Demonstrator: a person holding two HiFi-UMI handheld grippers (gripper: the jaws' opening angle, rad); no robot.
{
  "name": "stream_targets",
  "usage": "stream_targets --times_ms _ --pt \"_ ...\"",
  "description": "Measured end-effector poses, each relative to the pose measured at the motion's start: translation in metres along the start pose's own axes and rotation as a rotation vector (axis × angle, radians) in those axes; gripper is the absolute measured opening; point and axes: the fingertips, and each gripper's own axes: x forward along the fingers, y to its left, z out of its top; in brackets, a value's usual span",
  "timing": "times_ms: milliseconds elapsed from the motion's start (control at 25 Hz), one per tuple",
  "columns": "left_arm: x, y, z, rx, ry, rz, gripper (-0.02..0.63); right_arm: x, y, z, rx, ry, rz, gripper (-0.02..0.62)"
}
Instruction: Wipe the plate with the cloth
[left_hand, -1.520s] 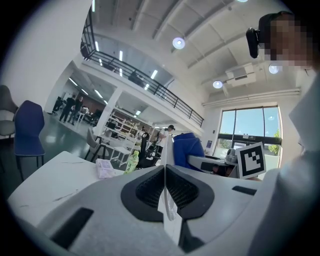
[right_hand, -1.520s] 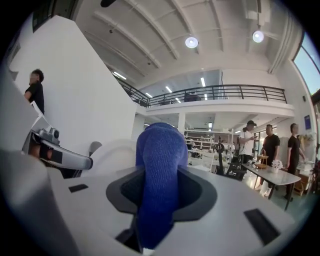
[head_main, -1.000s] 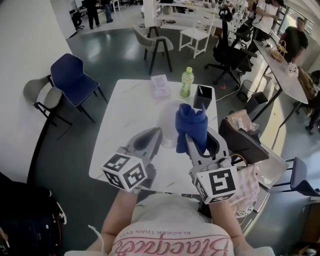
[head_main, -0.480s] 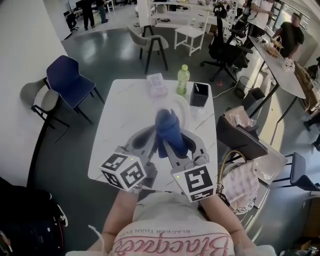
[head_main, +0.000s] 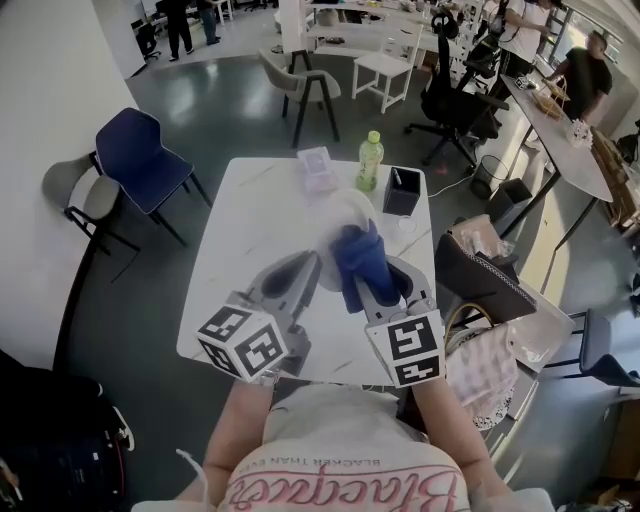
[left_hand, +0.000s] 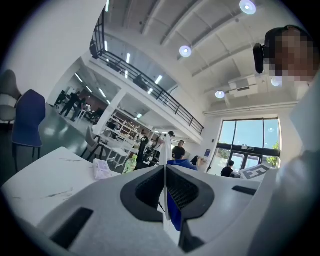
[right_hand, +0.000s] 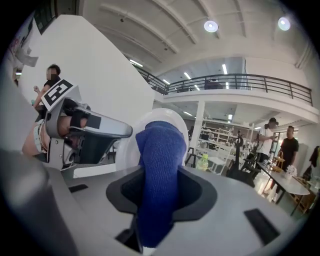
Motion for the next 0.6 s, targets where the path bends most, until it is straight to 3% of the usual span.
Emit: stream_targets --times_ms 160,280,400,600 --pt "-0.001 0.000 -0.004 0.047 0.009 -0.036 0.012 -0.006 -0.025 -0.006 0.052 -0.003 -0.072 0.123" --pt "-0.002 0.002 -0.009 0.179 0.022 -0.031 0.011 -0.021 -0.043 -0.002 0.082 -0.052 -0.123 0.123" --pt "-0.003 0.003 -0.012 0.380 0.027 -0.017 0.011 -0.035 -0.057 0.003 0.101 -0.081 -0.150 0.123" --pt "-0.002 0.003 -0.020 0.802 0.031 0.038 0.011 -0.053 -0.071 0.009 0.117 -0.103 -0.164 0.123"
